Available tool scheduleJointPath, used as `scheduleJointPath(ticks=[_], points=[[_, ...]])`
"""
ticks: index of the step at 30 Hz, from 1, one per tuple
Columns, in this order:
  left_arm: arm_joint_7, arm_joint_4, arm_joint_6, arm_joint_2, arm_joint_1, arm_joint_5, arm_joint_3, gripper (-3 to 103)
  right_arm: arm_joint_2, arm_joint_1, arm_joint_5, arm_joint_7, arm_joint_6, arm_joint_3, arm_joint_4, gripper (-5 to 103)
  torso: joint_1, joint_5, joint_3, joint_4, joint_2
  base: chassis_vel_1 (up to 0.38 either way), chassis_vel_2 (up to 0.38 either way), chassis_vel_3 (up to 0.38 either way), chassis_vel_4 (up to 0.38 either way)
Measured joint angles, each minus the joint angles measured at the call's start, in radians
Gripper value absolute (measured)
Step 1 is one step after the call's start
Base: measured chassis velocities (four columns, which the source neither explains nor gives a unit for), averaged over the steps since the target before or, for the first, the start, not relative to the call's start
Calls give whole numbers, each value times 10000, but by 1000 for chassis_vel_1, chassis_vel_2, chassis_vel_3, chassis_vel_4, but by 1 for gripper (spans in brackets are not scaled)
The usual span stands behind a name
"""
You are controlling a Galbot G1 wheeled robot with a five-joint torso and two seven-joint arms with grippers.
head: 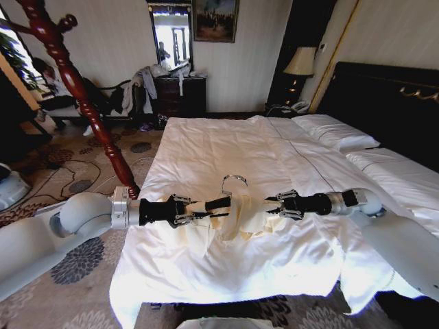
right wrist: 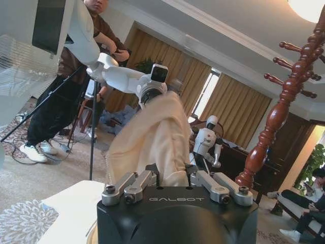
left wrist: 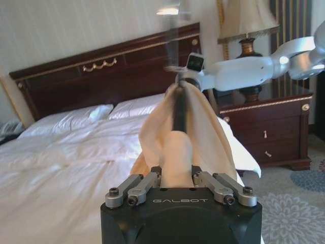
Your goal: Pick up the clothes from the bed and hang them on the clothes hanger.
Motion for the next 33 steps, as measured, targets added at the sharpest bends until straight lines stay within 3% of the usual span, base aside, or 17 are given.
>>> scheduleJointPath(ticks=[1,5,7,12,13,16,17,19,20,21,22,24,25,26,27,29,33], points=[[0,0,0,0,0,0,0,20,0,0,0,0,0,0,0,22,0,0,0,0,0,0,0,0,0],[-2,92,8,-75,-1,-3,12,19,22,-22,268,-98,-25,-3,5,44,0,1,0,0,0,0,0,0,0],[-4,122,8,-109,-2,-7,-3,19,26,-24,327,-146,-51,3,11,44,0,1,0,0,0,0,0,0,0],[-157,309,12,-373,87,-48,-235,19,48,-111,1051,-107,-132,154,242,71,0,1,0,-1,0,0,0,0,0],[-157,309,12,-373,87,-48,-235,19,48,-111,1051,-107,-132,154,242,71,0,1,0,-1,0,0,0,0,0],[-503,638,48,-674,153,-60,-503,19,137,-202,2246,600,-252,360,498,82,0,0,0,1,0,0,0,0,0],[-503,638,48,-674,153,-60,-503,19,137,-202,2246,600,-252,360,498,82,0,0,0,1,0,0,0,0,0],[-973,920,129,-932,97,-234,-666,19,272,-300,3093,1698,-316,472,742,93,0,-1,0,0,0,0,0,0,0],[-1236,1022,186,-1051,61,-377,-737,19,354,-322,3393,2262,-319,509,853,93,0,0,0,-2,0,0,0,0,0],[-1748,1227,303,-1275,37,-665,-961,19,520,-326,3785,3247,-320,590,1044,99,1,0,0,-2,0,0,0,0,0],[-1748,1227,303,-1275,37,-665,-961,19,520,-326,3785,3247,-320,590,1044,99,1,0,0,-2,0,0,0,0,0],[-2686,1560,529,-1630,-81,-1058,-1300,19,836,-271,3938,4570,-301,724,1160,100,0,-1,0,1,0,0,0,0,0],[-2686,1560,529,-1630,-81,-1058,-1300,19,836,-271,3938,4570,-301,724,1160,100,0,-1,0,1,0,0,0,0,0],[-3288,1782,691,-1780,-220,-1278,-1459,19,993,-261,3876,4983,-251,783,1137,100,1,-3,0,1,0,0,0,0,0],[-3288,1782,691,-1780,-220,-1278,-1459,19,993,-261,3876,4983,-251,783,1137,100,1,-3,0,1,0,0,0,0,0],[-4178,2124,1102,-1847,-527,-1626,-1697,19,1171,-337,3539,5221,-149,789,1020,100,1,2,1,-2,0,0,0,0,0],[-4889,2656,1467,-1780,-1052,-1703,-1866,19,1414,-400,3117,5193,-93,645,954,100,1,0,1,3,0,0,0,0,0]])
